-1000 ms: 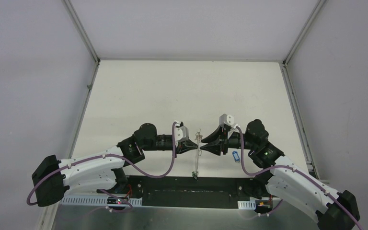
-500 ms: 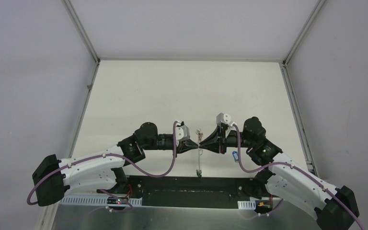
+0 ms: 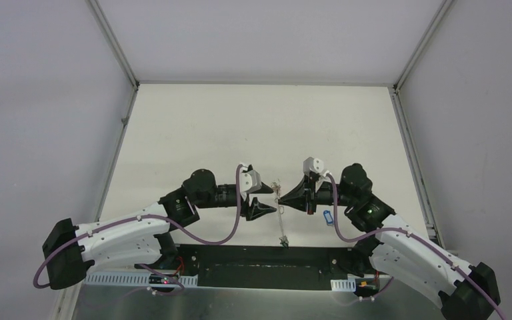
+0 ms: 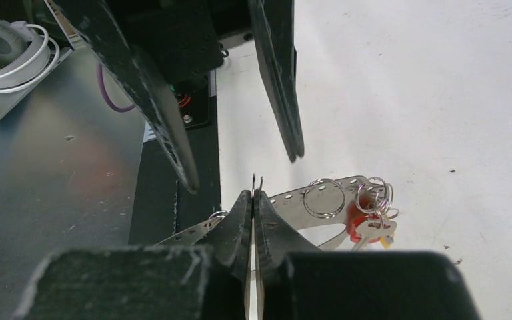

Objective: Put the keys on the keyring

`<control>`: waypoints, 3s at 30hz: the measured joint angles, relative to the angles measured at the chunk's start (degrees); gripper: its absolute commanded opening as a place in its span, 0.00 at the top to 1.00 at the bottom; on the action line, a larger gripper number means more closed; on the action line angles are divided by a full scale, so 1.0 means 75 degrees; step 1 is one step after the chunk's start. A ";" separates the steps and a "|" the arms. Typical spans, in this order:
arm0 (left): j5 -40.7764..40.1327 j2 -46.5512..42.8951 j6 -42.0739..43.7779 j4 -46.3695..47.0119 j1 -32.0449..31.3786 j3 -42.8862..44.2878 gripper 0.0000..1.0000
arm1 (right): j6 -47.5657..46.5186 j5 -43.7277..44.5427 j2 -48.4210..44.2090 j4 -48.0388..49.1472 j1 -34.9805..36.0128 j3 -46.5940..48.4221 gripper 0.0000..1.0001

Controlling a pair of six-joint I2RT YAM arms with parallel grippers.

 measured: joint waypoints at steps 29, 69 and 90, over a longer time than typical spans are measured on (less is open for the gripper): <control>-0.4447 -0.1224 -0.3908 -0.4511 0.0003 0.0930 0.01 | 0.1821 0.2241 0.2882 -0.2072 -0.2305 0.2745 1.00; -0.2512 0.8746 -0.6505 -0.6618 -0.1714 0.8947 0.24 | 0.4409 0.4095 0.3299 -0.3937 -0.6688 0.2396 1.00; -0.3063 1.1339 -0.6560 -0.9005 -0.1897 1.2292 0.36 | 0.4709 0.3850 0.3343 -0.4141 -0.7061 0.1705 1.00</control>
